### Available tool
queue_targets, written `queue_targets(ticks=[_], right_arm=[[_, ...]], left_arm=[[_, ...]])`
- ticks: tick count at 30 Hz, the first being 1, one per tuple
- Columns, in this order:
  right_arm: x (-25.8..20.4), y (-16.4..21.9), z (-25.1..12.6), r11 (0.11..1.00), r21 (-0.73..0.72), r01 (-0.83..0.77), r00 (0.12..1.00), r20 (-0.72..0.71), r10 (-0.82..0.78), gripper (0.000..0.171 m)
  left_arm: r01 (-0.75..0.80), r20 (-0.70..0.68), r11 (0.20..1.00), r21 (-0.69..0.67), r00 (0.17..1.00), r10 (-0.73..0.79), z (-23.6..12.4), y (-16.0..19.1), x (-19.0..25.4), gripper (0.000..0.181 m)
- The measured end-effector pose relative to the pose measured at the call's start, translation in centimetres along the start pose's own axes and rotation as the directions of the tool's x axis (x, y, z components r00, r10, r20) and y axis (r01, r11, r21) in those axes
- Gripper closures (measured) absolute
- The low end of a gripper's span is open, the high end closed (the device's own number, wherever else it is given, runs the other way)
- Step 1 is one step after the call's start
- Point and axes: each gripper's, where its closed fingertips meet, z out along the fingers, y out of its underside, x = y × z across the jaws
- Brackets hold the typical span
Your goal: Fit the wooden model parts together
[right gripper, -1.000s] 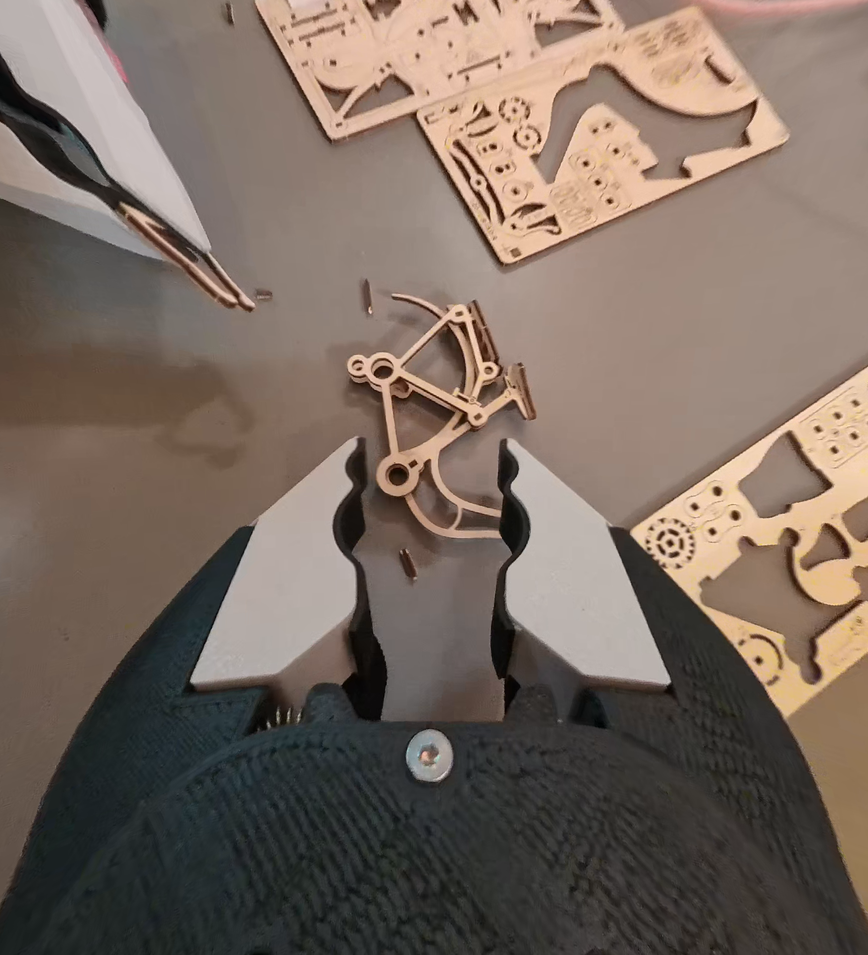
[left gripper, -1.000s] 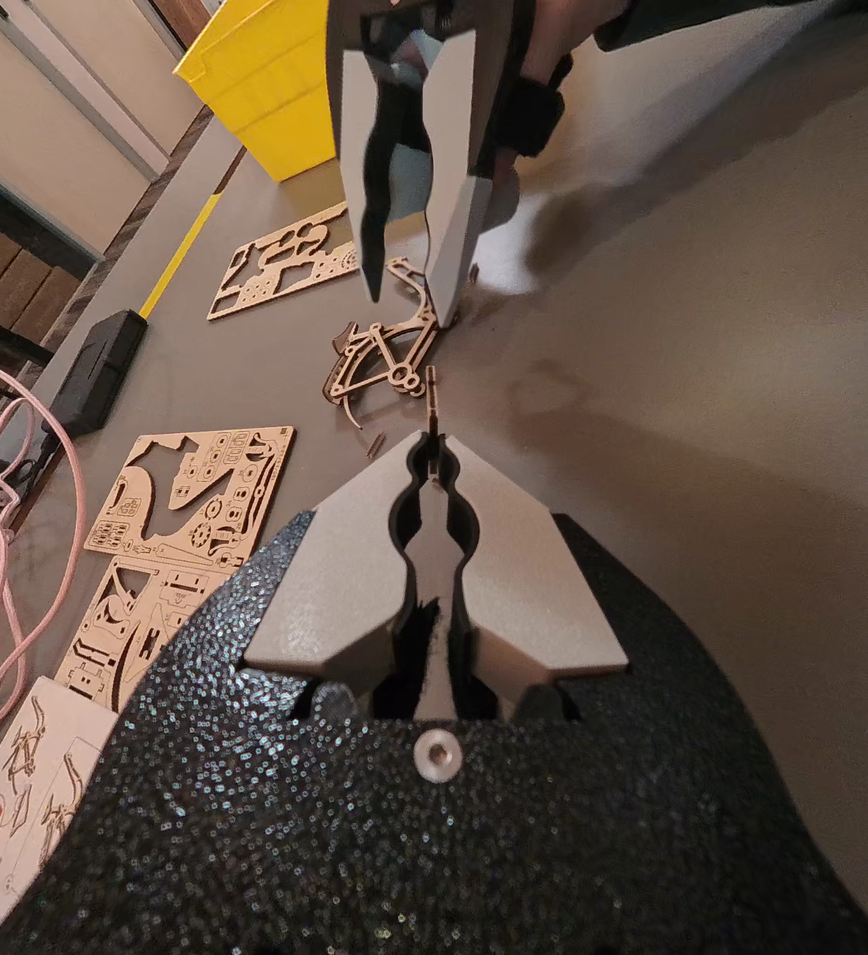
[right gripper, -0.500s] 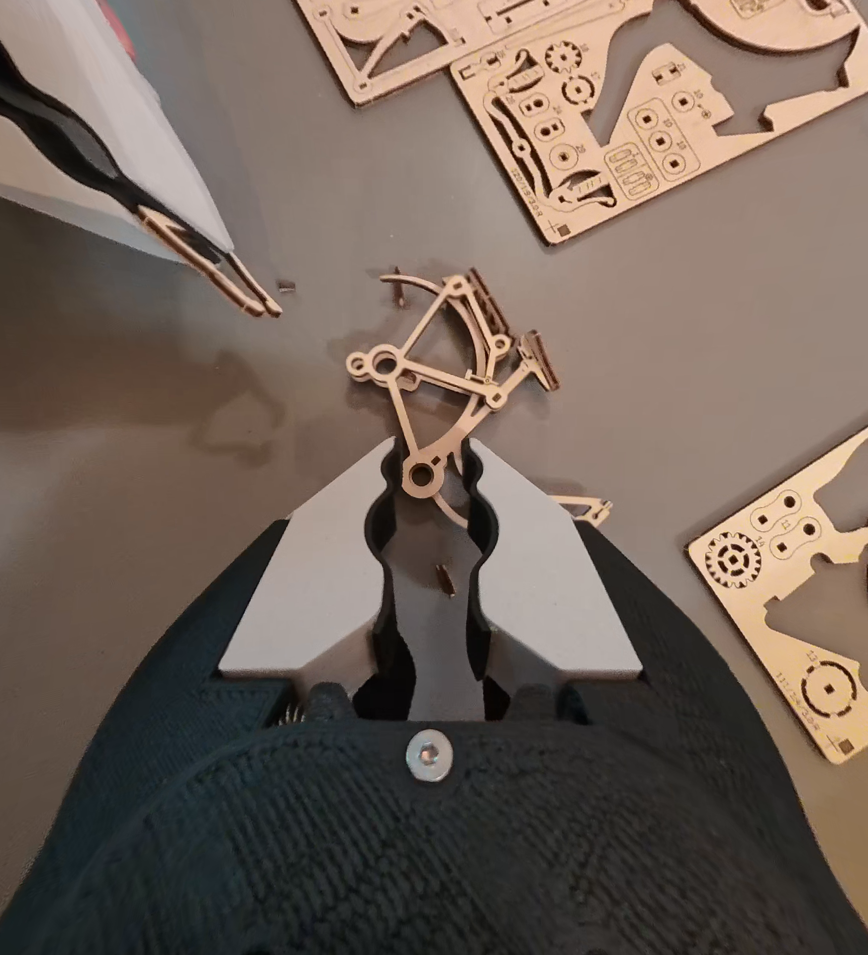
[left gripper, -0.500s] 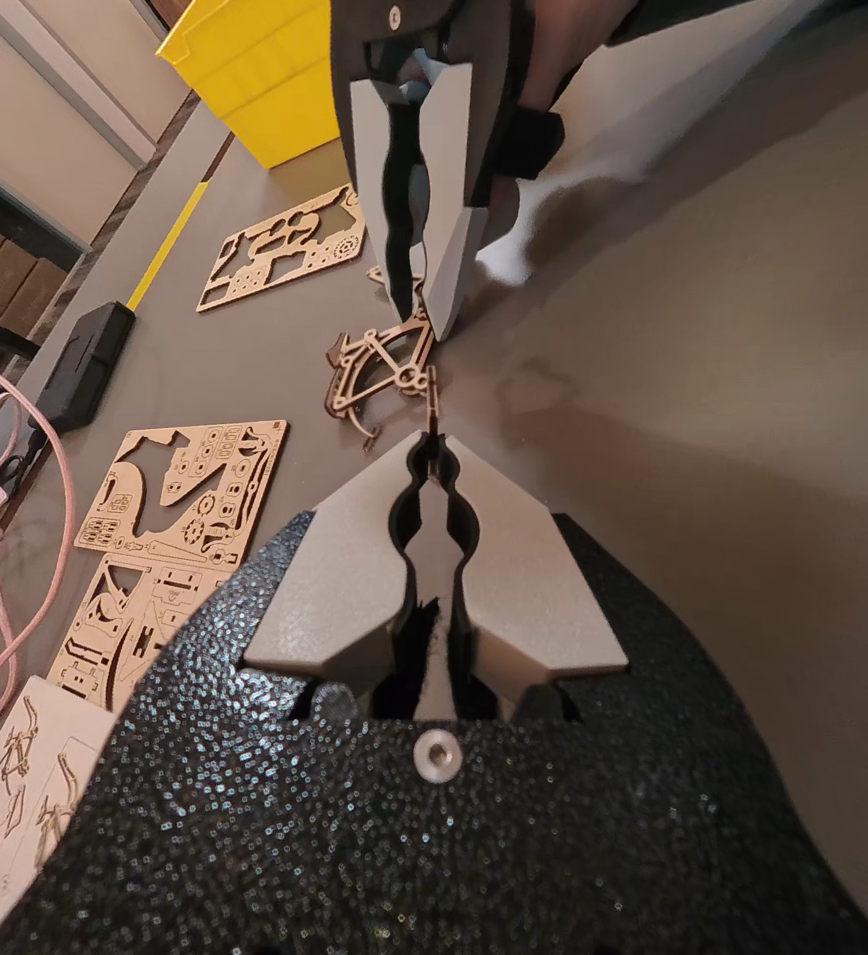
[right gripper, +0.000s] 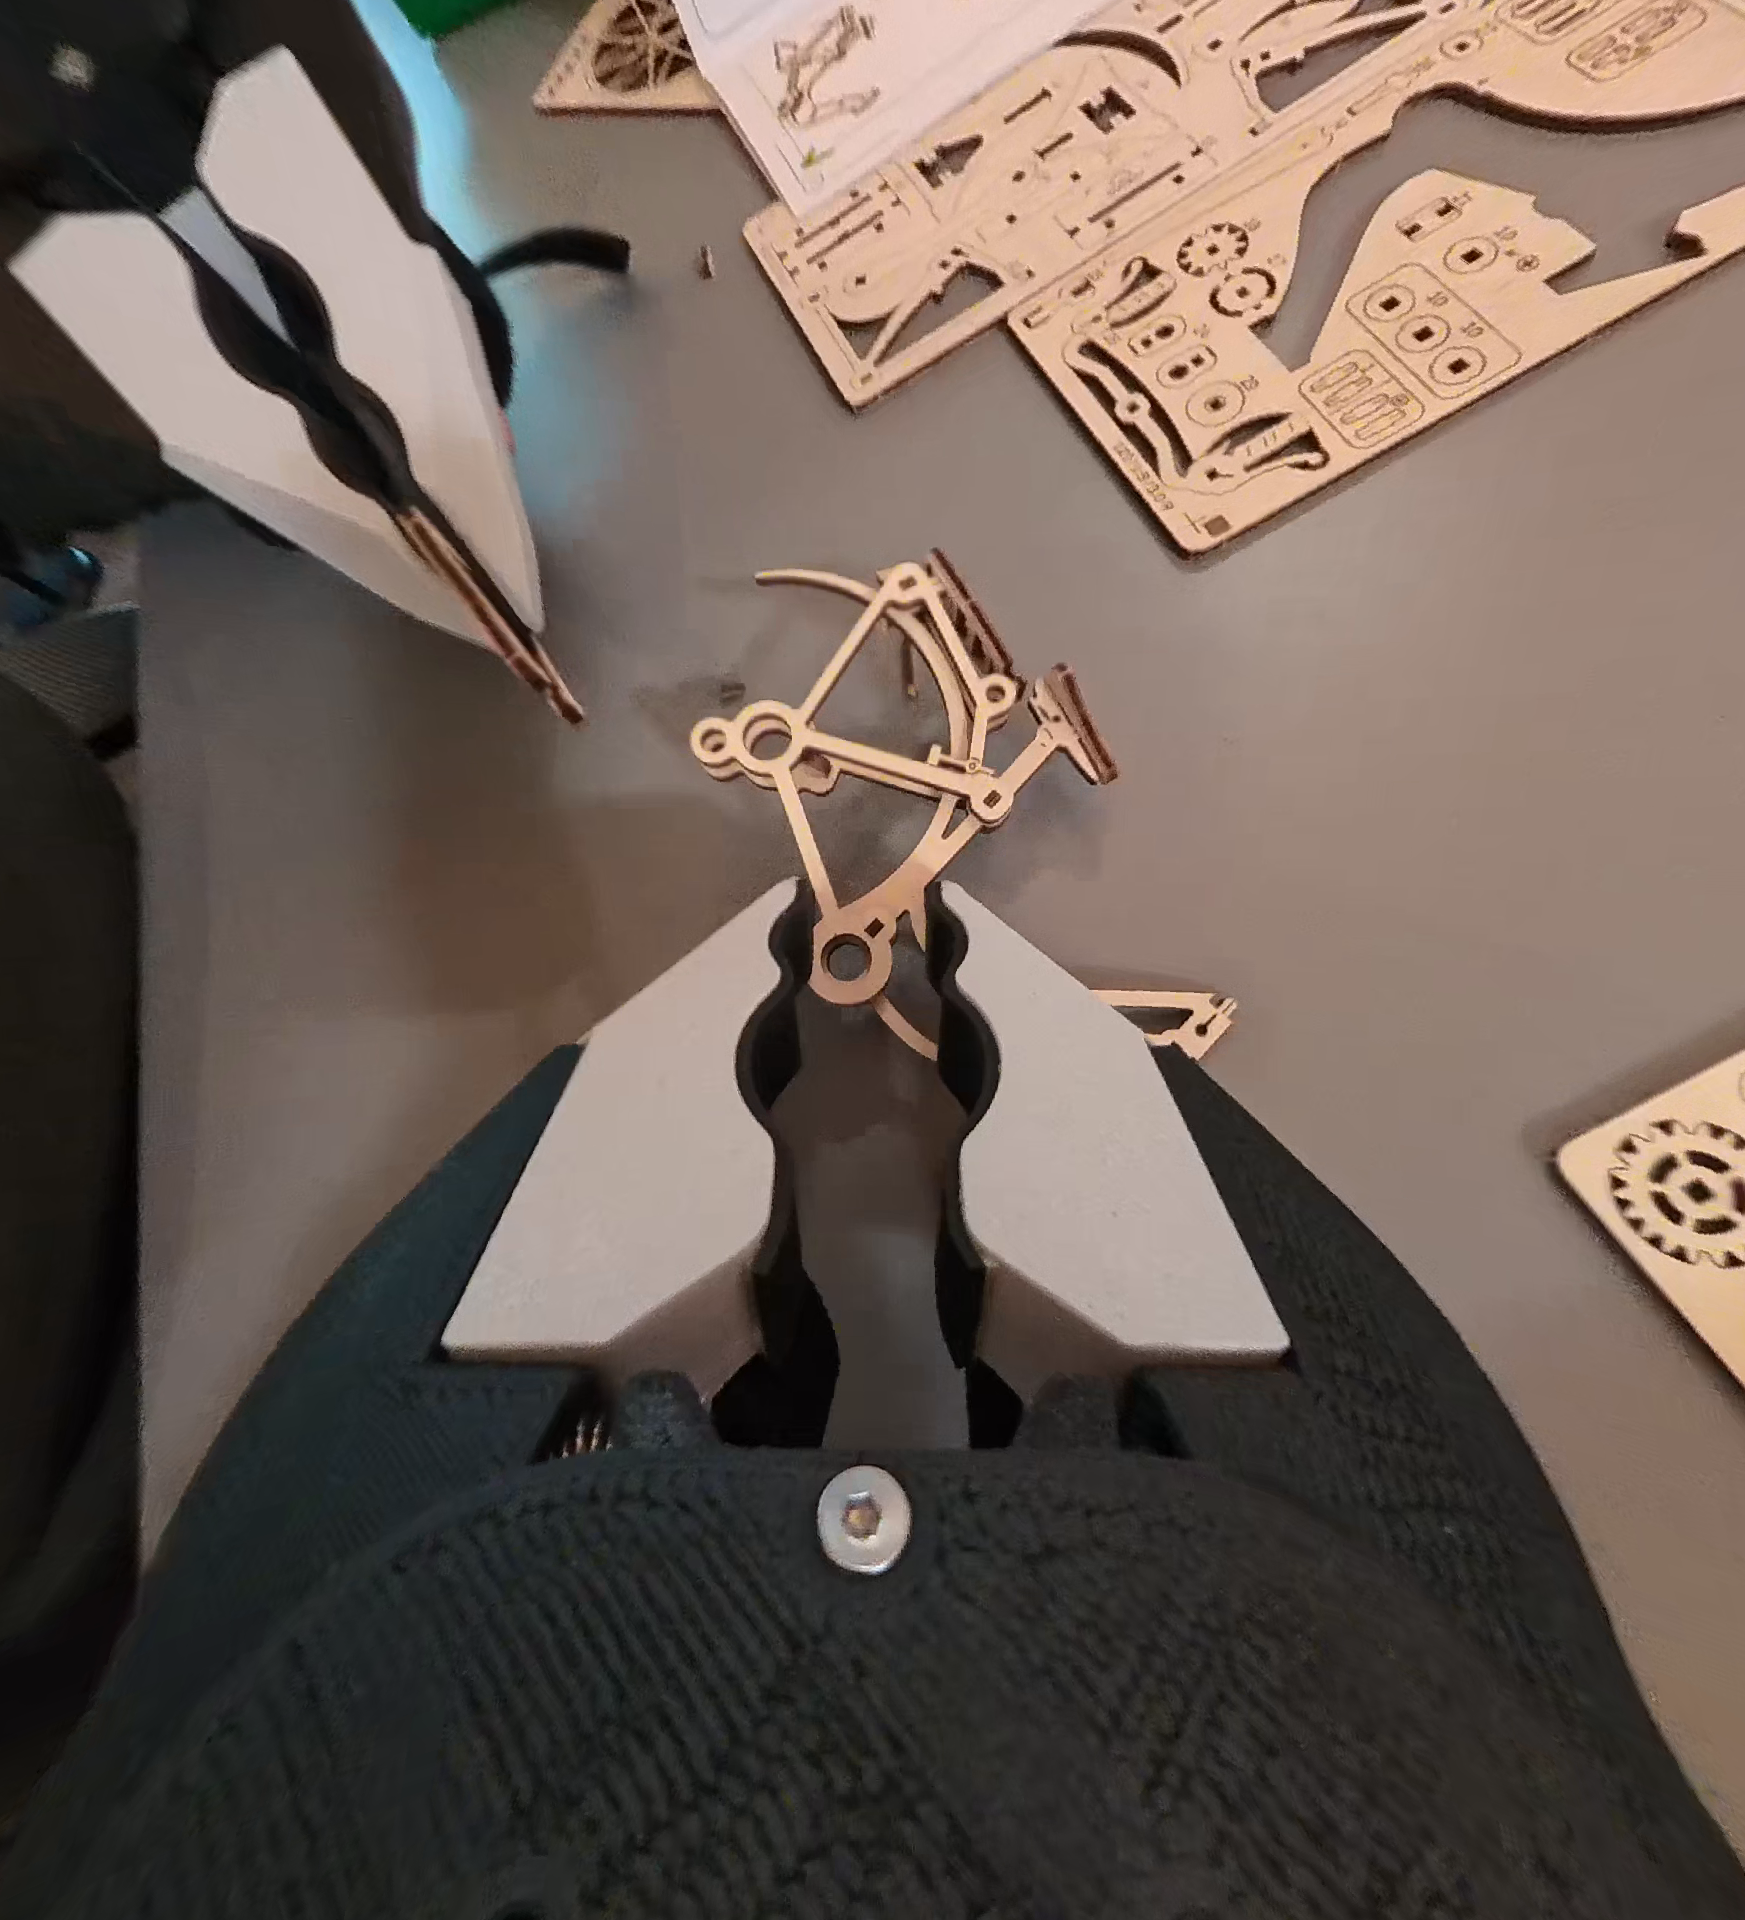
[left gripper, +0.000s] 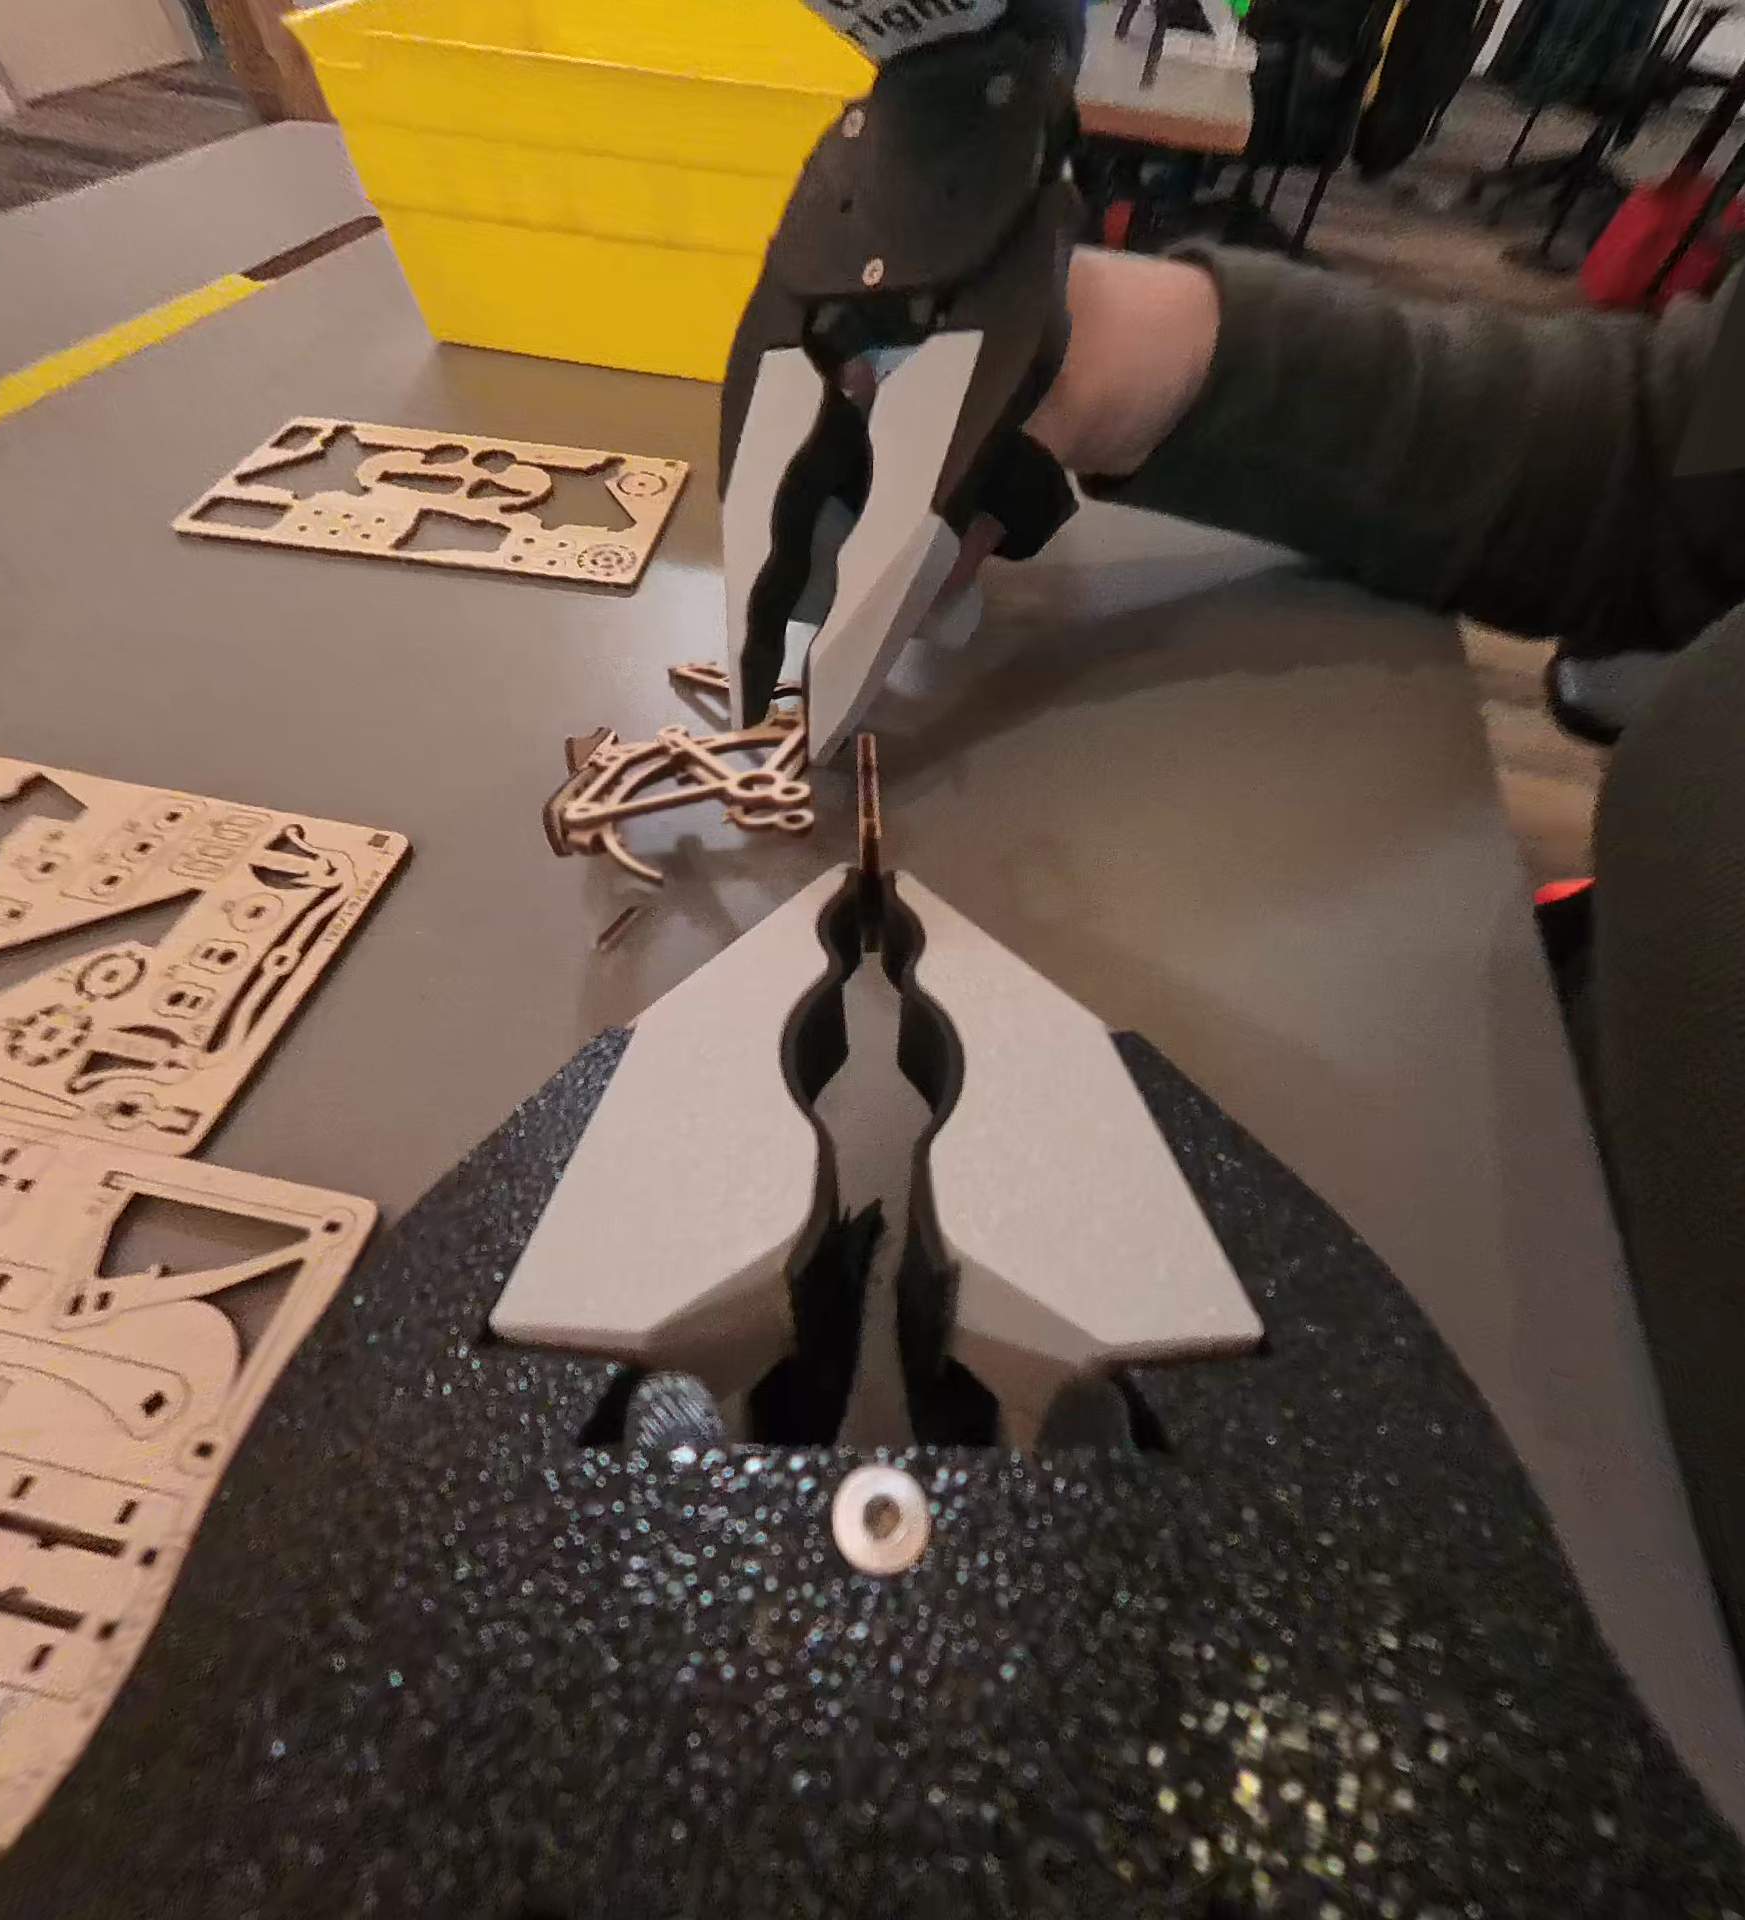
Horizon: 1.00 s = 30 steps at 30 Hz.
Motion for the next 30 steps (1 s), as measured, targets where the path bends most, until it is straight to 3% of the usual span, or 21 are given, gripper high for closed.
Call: queue_targets(ticks=[5,30], right_arm=[[-0.6,-0.3,-0.1,0.999,0.018,-0.035,0.998,0.043,0.034,0.152],[-1.1,-0.7,0.0,0.998,0.047,-0.037,0.997,0.073,0.033,0.152]], left_arm=[[0.114,-0.031,0.993,0.026,0.993,-0.113,-0.3,-0.1,-0.7,0.181],[0.037,0.003,0.999,0.008,0.999,-0.037,-0.1,0.7,-0.9,0.181]])
